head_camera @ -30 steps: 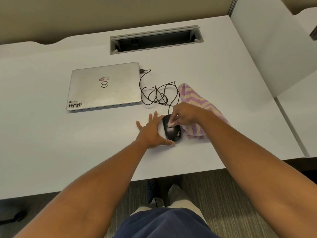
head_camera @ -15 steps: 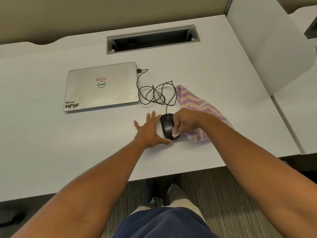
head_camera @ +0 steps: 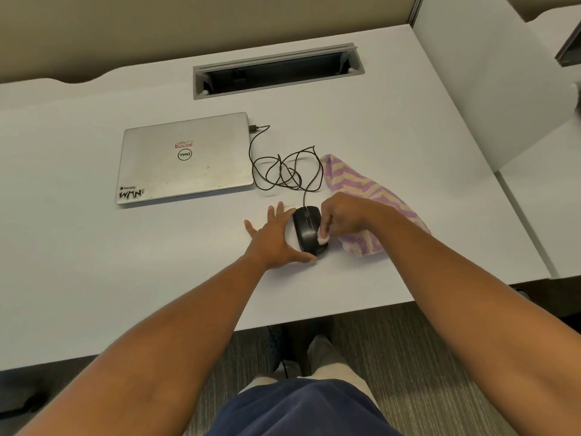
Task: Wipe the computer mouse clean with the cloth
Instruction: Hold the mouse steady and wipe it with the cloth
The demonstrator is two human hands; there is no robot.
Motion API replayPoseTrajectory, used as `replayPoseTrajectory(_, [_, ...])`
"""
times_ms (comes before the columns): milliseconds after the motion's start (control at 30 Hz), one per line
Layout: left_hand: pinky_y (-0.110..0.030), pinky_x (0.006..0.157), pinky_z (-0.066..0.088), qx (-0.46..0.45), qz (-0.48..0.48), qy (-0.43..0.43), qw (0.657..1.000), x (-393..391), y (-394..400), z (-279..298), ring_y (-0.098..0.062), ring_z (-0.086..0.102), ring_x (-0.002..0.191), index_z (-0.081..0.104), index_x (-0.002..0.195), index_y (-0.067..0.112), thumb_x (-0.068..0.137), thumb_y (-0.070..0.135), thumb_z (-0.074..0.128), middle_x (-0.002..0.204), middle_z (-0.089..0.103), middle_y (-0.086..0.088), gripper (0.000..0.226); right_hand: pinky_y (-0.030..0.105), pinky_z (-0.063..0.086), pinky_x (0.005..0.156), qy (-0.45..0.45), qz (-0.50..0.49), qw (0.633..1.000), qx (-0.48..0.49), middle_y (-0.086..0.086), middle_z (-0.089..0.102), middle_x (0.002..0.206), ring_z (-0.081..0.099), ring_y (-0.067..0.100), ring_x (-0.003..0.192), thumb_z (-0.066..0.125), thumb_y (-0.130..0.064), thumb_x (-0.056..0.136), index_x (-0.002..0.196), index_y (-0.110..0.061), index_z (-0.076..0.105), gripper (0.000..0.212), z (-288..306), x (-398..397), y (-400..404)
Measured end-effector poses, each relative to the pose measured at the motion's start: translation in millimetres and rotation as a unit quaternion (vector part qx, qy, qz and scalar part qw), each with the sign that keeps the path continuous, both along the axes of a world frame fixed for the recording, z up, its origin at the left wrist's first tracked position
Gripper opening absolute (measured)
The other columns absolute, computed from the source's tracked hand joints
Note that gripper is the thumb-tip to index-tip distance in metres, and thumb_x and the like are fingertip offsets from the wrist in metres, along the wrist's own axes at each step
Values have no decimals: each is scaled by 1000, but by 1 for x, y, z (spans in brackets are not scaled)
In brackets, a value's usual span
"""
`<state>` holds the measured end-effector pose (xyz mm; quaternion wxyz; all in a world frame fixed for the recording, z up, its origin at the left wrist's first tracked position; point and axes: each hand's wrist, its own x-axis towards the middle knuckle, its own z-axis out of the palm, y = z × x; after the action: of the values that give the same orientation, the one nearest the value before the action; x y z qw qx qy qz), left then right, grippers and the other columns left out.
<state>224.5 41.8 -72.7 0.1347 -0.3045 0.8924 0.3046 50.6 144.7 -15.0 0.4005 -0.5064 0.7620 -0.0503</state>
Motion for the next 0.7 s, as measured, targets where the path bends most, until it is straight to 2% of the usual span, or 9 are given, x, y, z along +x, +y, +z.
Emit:
replayPoseTrajectory(100, [-66, 114, -14, 1, 0, -5, 1000, 1, 0, 2, -17, -10, 153, 11, 158, 33, 57, 73, 81, 168, -6, 0, 129, 25, 51, 77, -32, -73, 994, -79, -10, 65, 87, 61, 9, 89, 79, -25, 77, 94, -22, 79, 18, 0, -5, -3])
replayPoseTrajectory(200, [-66, 114, -14, 2, -1, -5, 1000, 0, 1, 3, -18, -10, 154, 11, 158, 33, 57, 72, 81, 168, -6, 0, 128, 24, 48, 76, -53, -105, 987, -107, -10, 63, 87, 60, 11, 92, 77, -20, 79, 99, -21, 78, 20, -5, -4, -1])
replayPoseTrajectory(267, [-67, 114, -14, 0, -1, -4, 1000, 0, 1, 2, -18, -10, 154, 12, 158, 33, 56, 73, 80, 168, -6, 0, 129, 28, 50, 80, -69, -91, 991, -74, -10, 65, 89, 61, 13, 93, 77, -15, 77, 95, -24, 78, 20, -6, -6, 2])
replayPoseTrajectory(333, [-67, 113, -14, -1, 1, -2, 1000, 0, 1, 1, -17, -10, 153, 12, 158, 33, 55, 74, 80, 168, -6, 1, 130, 33, 50, 84, -57, -30, 998, -11, -9, 65, 91, 60, 14, 95, 74, -10, 76, 92, -26, 78, 24, -3, -7, 4])
replayPoseTrajectory(400, [-67, 113, -14, -2, -1, -5, 1000, 0, 1, 0, -18, -10, 153, 11, 158, 33, 56, 74, 80, 168, -7, 1, 130, 32, 50, 84, -43, -6, 999, 7, -9, 65, 90, 59, 14, 94, 73, -7, 76, 93, -24, 78, 25, -2, -8, 5])
replayPoseTrajectory(500, [-67, 113, -15, -1, -2, -7, 1000, 0, 0, 0, -18, -10, 154, 11, 158, 33, 56, 74, 80, 168, -7, 1, 130, 26, 49, 76, -37, -77, 994, -70, -7, 65, 90, 60, 12, 91, 77, -20, 79, 95, -20, 78, 17, -4, -11, 3])
replayPoseTrajectory(567, [-67, 113, -16, 1, -1, -8, 1000, 0, 0, 0, -17, -10, 153, 11, 158, 34, 55, 75, 80, 168, -7, 1, 130, 25, 44, 73, 10, -92, 989, -119, -8, 60, 86, 59, 14, 92, 72, -28, 84, 102, -17, 76, 22, -11, -8, -3])
replayPoseTrajectory(633, [-66, 113, -16, 4, 1, -6, 1000, 0, 0, 0, -17, -11, 153, 11, 158, 34, 55, 74, 80, 168, -7, 1, 130, 29, 46, 80, 34, -84, 987, -135, -4, 56, 91, 57, 18, 95, 67, -20, 89, 107, -13, 74, 21, -18, -1, -10])
replayPoseTrajectory(700, [-67, 113, -16, 4, 1, -4, 1000, 0, 1, 0, -17, -12, 153, 12, 158, 34, 55, 75, 80, 168, -6, 1, 130, 27, 48, 82, 11, -77, 987, -142, -3, 55, 96, 58, 16, 92, 66, -10, 88, 104, -12, 75, 18, -22, 7, -12])
